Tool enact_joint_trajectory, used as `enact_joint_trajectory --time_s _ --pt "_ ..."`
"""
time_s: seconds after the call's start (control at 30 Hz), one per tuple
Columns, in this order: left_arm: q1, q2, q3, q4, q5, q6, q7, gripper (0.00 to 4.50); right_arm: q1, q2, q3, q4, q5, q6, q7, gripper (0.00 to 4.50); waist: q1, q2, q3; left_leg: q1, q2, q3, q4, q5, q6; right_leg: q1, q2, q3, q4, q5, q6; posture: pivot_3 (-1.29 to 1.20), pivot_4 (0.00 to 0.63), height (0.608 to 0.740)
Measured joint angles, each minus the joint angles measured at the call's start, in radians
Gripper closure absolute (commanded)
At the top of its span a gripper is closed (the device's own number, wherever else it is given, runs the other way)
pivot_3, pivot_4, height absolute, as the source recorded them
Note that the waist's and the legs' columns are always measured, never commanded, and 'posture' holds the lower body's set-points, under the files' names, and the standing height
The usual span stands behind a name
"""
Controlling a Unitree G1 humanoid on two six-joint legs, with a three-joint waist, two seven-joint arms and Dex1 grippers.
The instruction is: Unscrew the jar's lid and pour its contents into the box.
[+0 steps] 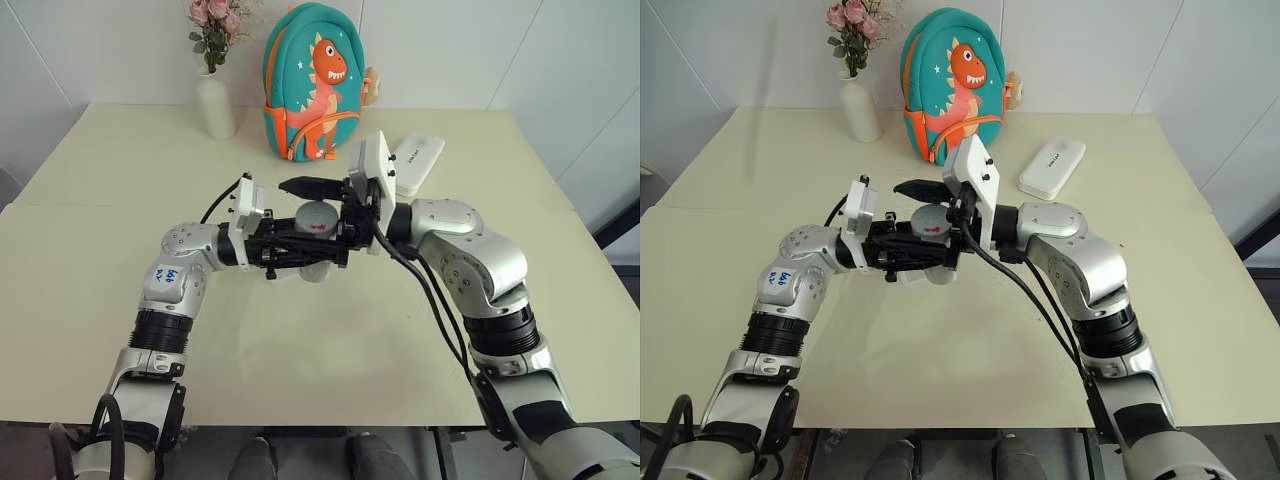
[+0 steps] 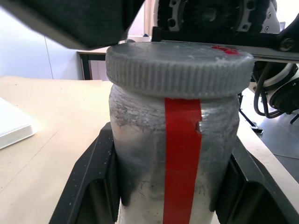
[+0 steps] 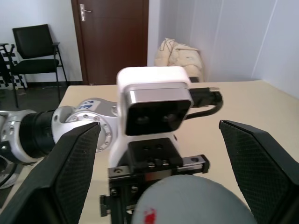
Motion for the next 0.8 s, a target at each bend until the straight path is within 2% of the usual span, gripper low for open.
enact_joint_trajectory --time_s 0.43,0.8 --pt "0.054 0.003 0.014 -0.105 -0.015 0.043 0.030 2.47 0.006 -0.019 0.004 0.032 -0.032 -0.026 0.014 0.23 0.000 0.000 0.000 0.000 0.000 0.000 0.000 0.000 0.000 0.000 0.000 0.000 0.000 0.000 0.000 0.00 0.150 0.740" --pt "0.114 0.030 0.042 -0.132 -0.017 0.057 0.052 2.47 0.050 -0.118 -0.003 -0.032 0.003 0.013 0.026 0.23 0.001 0.001 0.000 0.000 0.000 0.000 0.000 0.000 0.000 0.000 0.000 0.000 0.000 0.000 0.000 0.00 0.150 0.740"
